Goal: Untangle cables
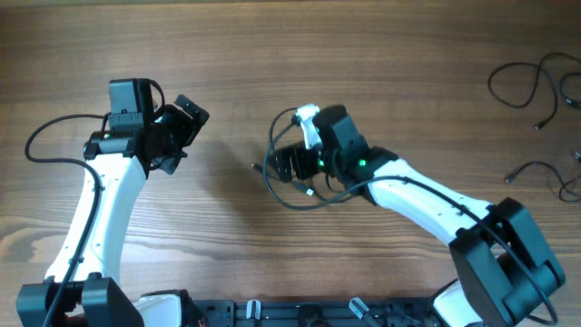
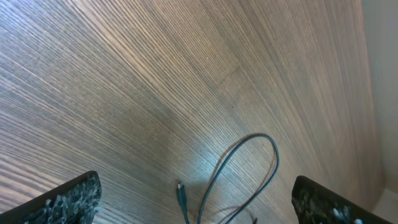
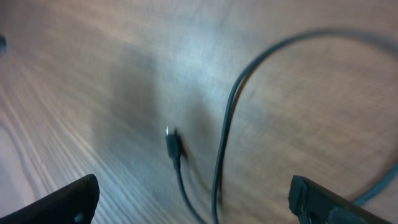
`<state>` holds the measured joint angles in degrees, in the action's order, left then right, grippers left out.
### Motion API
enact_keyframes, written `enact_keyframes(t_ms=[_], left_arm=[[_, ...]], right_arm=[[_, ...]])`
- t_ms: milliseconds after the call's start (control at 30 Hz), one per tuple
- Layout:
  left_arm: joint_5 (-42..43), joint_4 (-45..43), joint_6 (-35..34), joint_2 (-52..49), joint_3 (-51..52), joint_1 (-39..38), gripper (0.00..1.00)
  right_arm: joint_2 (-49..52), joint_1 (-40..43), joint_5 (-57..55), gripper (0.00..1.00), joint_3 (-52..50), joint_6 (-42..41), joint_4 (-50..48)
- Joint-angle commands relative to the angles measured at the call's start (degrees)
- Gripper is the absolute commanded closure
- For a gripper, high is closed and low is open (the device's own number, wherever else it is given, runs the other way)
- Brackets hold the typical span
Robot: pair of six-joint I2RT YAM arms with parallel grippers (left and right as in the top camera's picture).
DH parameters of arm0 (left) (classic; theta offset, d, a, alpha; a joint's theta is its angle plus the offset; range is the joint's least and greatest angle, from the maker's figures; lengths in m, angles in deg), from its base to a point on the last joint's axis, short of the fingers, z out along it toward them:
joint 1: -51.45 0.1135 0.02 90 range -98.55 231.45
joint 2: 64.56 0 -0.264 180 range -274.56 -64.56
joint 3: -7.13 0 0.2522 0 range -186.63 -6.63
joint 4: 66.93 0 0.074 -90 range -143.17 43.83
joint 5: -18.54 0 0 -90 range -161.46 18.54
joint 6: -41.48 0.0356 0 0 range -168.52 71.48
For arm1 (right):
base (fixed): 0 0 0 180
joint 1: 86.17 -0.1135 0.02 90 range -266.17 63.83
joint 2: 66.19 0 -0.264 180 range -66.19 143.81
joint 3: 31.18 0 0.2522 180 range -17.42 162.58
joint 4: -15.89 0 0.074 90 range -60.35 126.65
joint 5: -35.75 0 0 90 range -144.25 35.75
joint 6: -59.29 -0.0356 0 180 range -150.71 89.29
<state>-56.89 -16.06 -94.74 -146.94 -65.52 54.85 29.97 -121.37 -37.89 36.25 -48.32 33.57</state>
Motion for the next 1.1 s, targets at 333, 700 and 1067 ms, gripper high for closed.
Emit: enact_keyframes(t_ms=[333, 700, 1067], left_arm=[[-1.81, 0.04, -0.55, 1.11, -0.59, 0.26, 0.00], [-1.81, 0.02, -0.55, 1.11, -0.59, 0.26, 0.00], [-1.81, 0.04, -0.55, 1.05, -0.59, 0.26, 0.00]], right_arm=[[-1.86, -0.11, -14.56, 0.00, 8.63, -10.25, 28.50], [1.64, -3.80, -14.23, 0.00, 5.70, -29.99, 20.79], [8.57, -5.38, -21.92, 0.00, 5.73, -28.39, 14.64]])
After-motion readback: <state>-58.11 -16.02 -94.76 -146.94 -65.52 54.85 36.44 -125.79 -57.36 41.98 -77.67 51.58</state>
